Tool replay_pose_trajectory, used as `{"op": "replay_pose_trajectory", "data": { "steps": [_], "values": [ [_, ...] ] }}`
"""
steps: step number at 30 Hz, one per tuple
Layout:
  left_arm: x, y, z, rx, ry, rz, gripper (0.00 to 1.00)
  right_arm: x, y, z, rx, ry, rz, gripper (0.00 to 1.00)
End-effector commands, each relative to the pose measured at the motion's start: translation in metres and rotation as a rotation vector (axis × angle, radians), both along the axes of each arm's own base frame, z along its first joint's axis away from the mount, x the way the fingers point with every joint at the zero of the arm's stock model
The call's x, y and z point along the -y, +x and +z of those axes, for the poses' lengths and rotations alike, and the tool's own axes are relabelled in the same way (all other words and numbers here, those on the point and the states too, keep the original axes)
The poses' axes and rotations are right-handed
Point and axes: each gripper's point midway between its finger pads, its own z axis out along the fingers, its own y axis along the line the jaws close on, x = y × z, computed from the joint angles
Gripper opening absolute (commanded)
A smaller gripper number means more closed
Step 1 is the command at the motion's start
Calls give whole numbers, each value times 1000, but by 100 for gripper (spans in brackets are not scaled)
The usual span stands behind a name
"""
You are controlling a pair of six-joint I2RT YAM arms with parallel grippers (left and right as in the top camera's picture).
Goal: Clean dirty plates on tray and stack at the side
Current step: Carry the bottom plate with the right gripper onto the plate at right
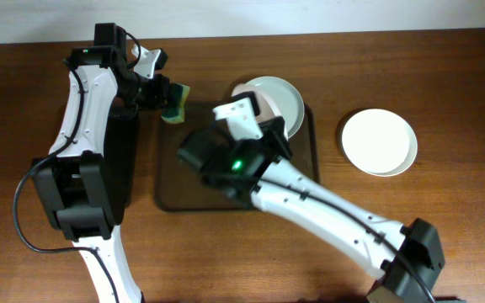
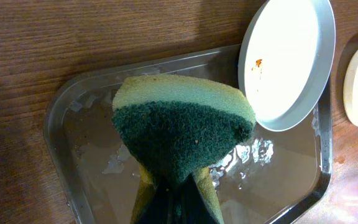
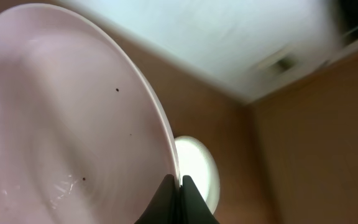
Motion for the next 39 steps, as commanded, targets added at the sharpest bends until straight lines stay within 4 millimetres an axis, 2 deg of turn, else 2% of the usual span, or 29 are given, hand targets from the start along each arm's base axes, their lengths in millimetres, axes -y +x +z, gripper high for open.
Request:
{"op": "replay_pose_trajectory", "data": {
  "steps": [1, 4, 6, 8, 9, 11, 13, 15, 17, 20, 21, 22, 24, 25, 26, 27, 28, 29, 30, 31, 33, 35, 36, 38, 39],
  "values": [
    [2, 1, 5, 9, -4, 0, 1, 13, 6, -34, -261, 382, -65, 4],
    [-2, 1, 2, 8, 29, 7, 1, 55, 31, -42, -401, 675, -108, 4],
    [-2, 1, 2, 8, 29, 7, 0, 104, 47, -44, -415, 810, -192, 4],
    [-2, 1, 2, 8, 29, 7, 1, 167, 56, -45, -392, 930, -310, 4],
    [-2, 1, 2, 8, 29, 7, 1, 188, 56, -46, -377, 955, -353, 4],
    [-2, 1, 2, 8, 29, 7, 1, 250, 49, -52, -331, 977, -488, 4],
    [-2, 1, 2, 8, 29, 7, 1, 290, 38, -67, -330, 942, -564, 4],
    [-2, 1, 2, 8, 29, 7, 1, 318, 30, -90, -323, 889, -649, 4],
    [-2, 1, 2, 7, 29, 7, 1, 330, 26, -117, -312, 885, -681, 4],
    [-2, 1, 2, 8, 29, 7, 1, 327, 18, -150, -332, 884, -689, 4],
    [-2, 1, 2, 8, 29, 7, 1, 326, 16, -158, -339, 884, -692, 11],
    [-2, 1, 2, 7, 29, 7, 1, 326, 14, -162, -345, 884, -695, 30],
    [-2, 1, 2, 8, 29, 7, 1, 326, 14, -163, -340, 885, -693, 37],
    [-2, 1, 2, 8, 29, 7, 1, 325, 21, -157, -321, 899, -680, 56],
    [-2, 1, 2, 8, 29, 7, 1, 318, 29, -151, -314, 941, -645, 59],
    [-2, 1, 2, 8, 29, 7, 1, 306, 41, -141, -307, 1005, -585, 60],
    [-2, 1, 2, 8, 29, 7, 1, 281, 60, -121, -295, 1081, -476, 60],
    [-2, 1, 2, 8, 29, 7, 1, 249, 78, -101, -291, 1119, -365, 60],
    [-2, 1, 2, 8, 29, 7, 1, 222, 88, -93, -285, 1134, -322, 60],
    [-2, 1, 2, 8, 29, 7, 1, 205, 93, -91, -280, 1144, -310, 59],
    [-2, 1, 2, 7, 29, 7, 1, 156, 103, -98, -242, 1153, -375, 56],
    [-2, 0, 2, 5, 29, 7, 1, 109, 112, -118, -262, 1137, -351, 51],
    [-2, 0, 2, 4, 29, 7, 1, 95, 118, -132, -271, 1118, -331, 47],
    [-2, 1, 2, 8, 29, 7, 1, 86, 121, -158, -306, 1088, -339, 43],
    [-2, 1, 2, 8, 28, 7, 1, 81, 122, -180, -348, 1063, -324, 38]
  ]
}}
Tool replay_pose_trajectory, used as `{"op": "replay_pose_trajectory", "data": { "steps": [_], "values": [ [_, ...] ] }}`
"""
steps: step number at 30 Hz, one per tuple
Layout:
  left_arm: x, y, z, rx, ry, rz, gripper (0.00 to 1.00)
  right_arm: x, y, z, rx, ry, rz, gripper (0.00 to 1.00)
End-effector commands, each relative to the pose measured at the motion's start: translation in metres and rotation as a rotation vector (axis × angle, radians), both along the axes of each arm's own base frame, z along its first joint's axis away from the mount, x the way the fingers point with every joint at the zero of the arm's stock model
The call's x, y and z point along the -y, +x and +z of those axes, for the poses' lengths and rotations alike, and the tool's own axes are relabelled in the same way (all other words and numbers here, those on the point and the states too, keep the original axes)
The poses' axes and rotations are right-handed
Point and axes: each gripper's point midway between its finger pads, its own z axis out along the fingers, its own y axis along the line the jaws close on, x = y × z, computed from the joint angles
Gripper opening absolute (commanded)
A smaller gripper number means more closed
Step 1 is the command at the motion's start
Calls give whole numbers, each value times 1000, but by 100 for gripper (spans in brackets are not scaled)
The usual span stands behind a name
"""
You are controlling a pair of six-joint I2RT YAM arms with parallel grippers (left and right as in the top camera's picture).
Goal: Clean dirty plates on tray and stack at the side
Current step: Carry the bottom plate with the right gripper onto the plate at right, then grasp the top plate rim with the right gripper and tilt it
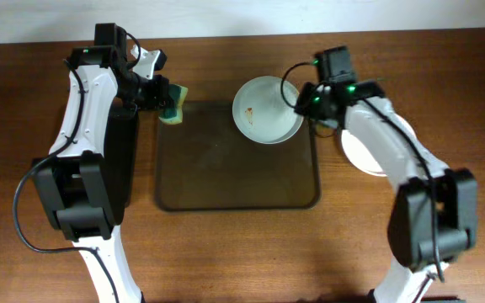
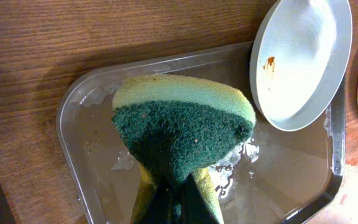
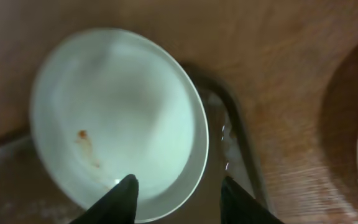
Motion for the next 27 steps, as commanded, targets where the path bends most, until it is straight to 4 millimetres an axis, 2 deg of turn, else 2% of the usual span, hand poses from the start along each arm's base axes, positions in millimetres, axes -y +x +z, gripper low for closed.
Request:
{"op": "replay_pose_trajectory", "data": {
  "steps": [1, 3, 5, 6, 8, 10, 11, 13, 15, 16, 17, 18, 20, 21, 22, 23, 24, 27],
  "values": [
    [3, 1, 5, 13, -8, -1, 1, -2, 7, -44, -46, -63, 36, 36],
    [3, 1, 5, 12, -8, -1, 1, -2, 3, -72, -102, -82, 60, 33],
    [3, 1, 5, 12, -8, -1, 1, -7, 3, -75, -106, -61, 77, 21],
    [3, 1, 5, 12, -8, -1, 1, -8, -5, -78, -135, -71, 97, 17],
    [3, 1, 5, 12, -8, -1, 1, -8, -25, -85, -217, -79, 119, 11],
    [3, 1, 5, 13, -8, -1, 1, -18, -56, -88, -336, -20, 202, 4],
    [3, 1, 5, 13, -8, -1, 1, -25, -72, -89, -399, 8, 221, 4],
    [3, 1, 5, 13, -8, -1, 1, -39, -93, -88, -467, 27, 259, 4],
    [3, 1, 5, 13, -8, -1, 1, -59, -104, -80, -466, 15, 314, 4],
    [3, 1, 5, 13, -8, -1, 1, -66, -104, -72, -450, 15, 332, 5],
    [3, 1, 5, 13, -8, -1, 1, -73, -100, -59, -422, 13, 362, 19],
    [3, 1, 5, 13, -8, -1, 1, -78, -92, -39, -387, 3, 412, 38],
    [3, 1, 5, 13, -8, -1, 1, -83, -73, -7, -298, -25, 512, 63],
    [3, 1, 5, 13, -8, -1, 1, -86, -57, 8, -207, -61, 593, 65],
    [3, 1, 5, 13, -8, -1, 1, -88, -41, 13, -112, -113, 674, 62],
    [3, 1, 5, 13, -8, -1, 1, -90, -36, 12, -82, -136, 725, 60],
    [3, 1, 5, 12, -8, -1, 1, -90, -33, 6, -69, -162, 780, 60],
    [3, 1, 5, 12, -8, -1, 1, -81, -33, -22, -123, -232, 834, 49]
  ]
}}
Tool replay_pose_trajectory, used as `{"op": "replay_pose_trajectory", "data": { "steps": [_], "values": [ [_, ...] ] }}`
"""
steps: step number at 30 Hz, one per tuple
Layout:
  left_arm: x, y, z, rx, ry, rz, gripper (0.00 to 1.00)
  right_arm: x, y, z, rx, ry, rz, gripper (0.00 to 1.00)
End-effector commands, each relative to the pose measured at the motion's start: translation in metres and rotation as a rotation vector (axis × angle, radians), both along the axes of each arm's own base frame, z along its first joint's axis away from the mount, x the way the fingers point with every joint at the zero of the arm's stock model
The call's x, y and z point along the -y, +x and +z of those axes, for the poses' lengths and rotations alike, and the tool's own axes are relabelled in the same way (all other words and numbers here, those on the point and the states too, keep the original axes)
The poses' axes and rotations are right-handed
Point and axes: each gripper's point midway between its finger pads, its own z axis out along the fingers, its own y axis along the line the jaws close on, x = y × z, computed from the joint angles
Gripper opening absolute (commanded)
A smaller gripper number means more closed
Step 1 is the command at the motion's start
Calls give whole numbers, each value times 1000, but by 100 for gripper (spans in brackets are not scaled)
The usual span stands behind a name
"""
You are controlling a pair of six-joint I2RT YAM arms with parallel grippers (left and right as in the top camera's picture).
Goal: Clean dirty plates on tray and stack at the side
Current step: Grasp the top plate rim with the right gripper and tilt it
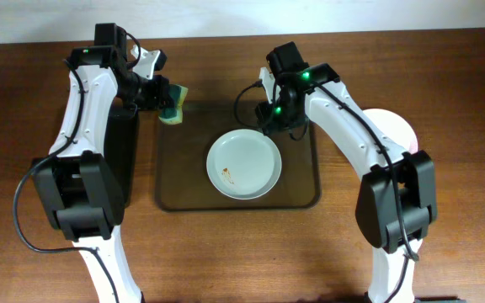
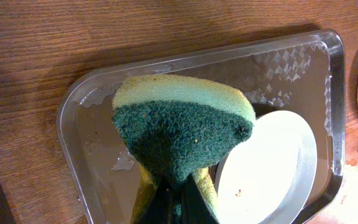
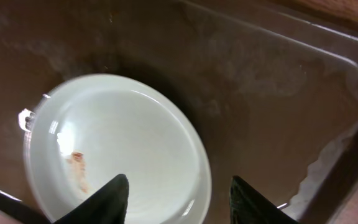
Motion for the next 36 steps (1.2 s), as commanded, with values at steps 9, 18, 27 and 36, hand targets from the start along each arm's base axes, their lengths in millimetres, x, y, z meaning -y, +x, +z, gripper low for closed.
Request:
{"op": "replay_pose_trajectory", "data": {
  "steps": [9, 18, 27, 36],
  "values": [
    [3, 1, 5, 12, -8, -1, 1, 23, -25, -82, -165, -155, 94, 32],
    [3, 1, 5, 11, -8, -1, 1, 24, -53, -94, -361, -109, -324, 4],
    [3, 1, 5, 11, -8, -1, 1, 10, -46, -89, -426, 23, -494, 4],
    [1, -9, 1, -36, 6, 2, 1, -34, -5, -98, -282, 160, -513, 21]
  ]
}}
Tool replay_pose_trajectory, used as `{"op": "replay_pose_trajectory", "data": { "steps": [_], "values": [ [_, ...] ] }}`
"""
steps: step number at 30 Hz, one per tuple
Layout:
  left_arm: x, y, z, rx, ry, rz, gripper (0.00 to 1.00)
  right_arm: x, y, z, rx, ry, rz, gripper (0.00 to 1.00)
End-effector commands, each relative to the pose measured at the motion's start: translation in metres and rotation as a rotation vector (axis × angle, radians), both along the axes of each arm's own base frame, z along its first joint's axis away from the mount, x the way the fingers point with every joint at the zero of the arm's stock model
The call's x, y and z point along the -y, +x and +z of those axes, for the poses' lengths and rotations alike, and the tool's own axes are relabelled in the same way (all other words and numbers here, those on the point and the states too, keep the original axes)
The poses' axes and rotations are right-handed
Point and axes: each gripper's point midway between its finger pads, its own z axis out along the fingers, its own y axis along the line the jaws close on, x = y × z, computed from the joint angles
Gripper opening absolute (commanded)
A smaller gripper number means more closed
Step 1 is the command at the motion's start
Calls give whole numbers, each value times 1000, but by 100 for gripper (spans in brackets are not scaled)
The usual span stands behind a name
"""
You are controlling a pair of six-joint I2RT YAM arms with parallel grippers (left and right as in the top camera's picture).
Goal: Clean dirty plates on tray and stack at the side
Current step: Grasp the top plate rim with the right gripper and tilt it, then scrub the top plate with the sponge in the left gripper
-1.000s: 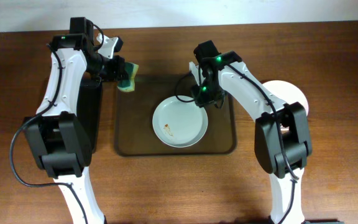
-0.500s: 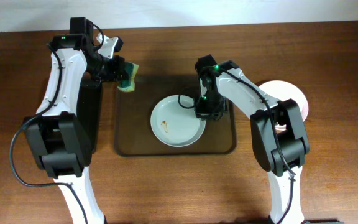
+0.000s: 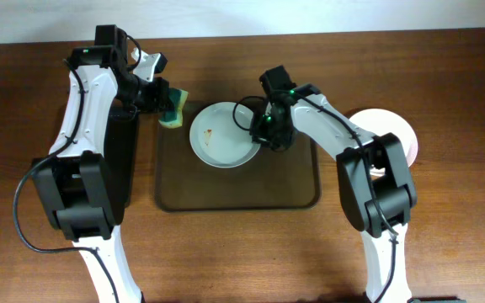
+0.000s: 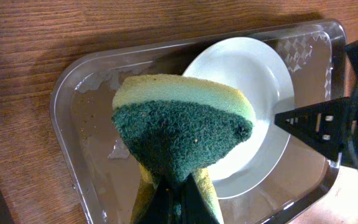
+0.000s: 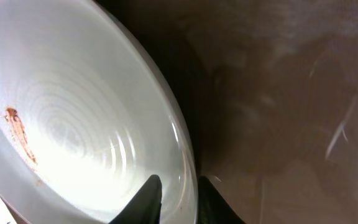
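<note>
A white plate (image 3: 217,135) with a small reddish stain (image 5: 17,127) sits in the back-left part of the dark tray (image 3: 234,189). My right gripper (image 3: 263,135) is at the plate's right rim. In the right wrist view the gripper (image 5: 178,193) has one finger inside the plate (image 5: 73,124) and one outside, shut on the rim. My left gripper (image 3: 162,97) hovers at the tray's back-left corner, shut on a green and yellow sponge (image 4: 182,124), just left of the plate (image 4: 247,74).
A pink plate (image 3: 401,135) lies on the wood to the right of the tray, half hidden by my right arm. A black block (image 3: 123,156) stands along the tray's left side. The tray floor (image 4: 86,143) is wet.
The white plate was in the middle of the tray and is now at its back left, nearer the sponge. My right gripper, open then, is now shut on the plate's right rim. The left arm stayed put.
My right gripper first held a pink plate up over the tray, while the white plate leaned at the tray's back right. Then it was open by the white plate. Later the pink plate lay at the side, the white plate mid-tray. Now I hold the white plate near the sponge.
</note>
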Motion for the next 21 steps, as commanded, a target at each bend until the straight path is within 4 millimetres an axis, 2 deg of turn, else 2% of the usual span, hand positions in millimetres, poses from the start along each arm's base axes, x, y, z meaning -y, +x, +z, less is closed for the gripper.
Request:
{"op": "replay_pose_trajectory", "data": {
  "steps": [1, 4, 5, 8, 11, 15, 17, 18, 21],
  "values": [
    [1, -1, 3, 2, 6, 1, 1, -5, -2, -17, -23, -22, -26, 21],
    [3, -1, 3, 2, 6, -4, 1, -4, 0, -18, -14, -27, -28, 25],
    [9, -2, 2, 0, 7, -16, 1, -4, -1, -19, -20, -28, -28, 4],
    [27, -10, -7, 1, 23, -101, 1, -5, -11, -19, -61, -18, -20, 4],
    [38, -14, -20, -2, 93, -143, 1, -6, -18, -20, -91, -16, -15, 4],
    [58, -15, -63, -9, 104, -187, 1, -6, -18, -20, -89, -18, -7, 4],
    [66, -19, -94, -56, 107, -208, 1, -8, -17, -20, -80, -13, -5, 4],
    [70, -28, -118, -130, 103, -196, 0, -11, -17, -19, -73, -13, 3, 4],
    [86, -47, -133, -242, 20, -188, 1, -13, -19, -20, -69, -16, 19, 4]
  ]
}}
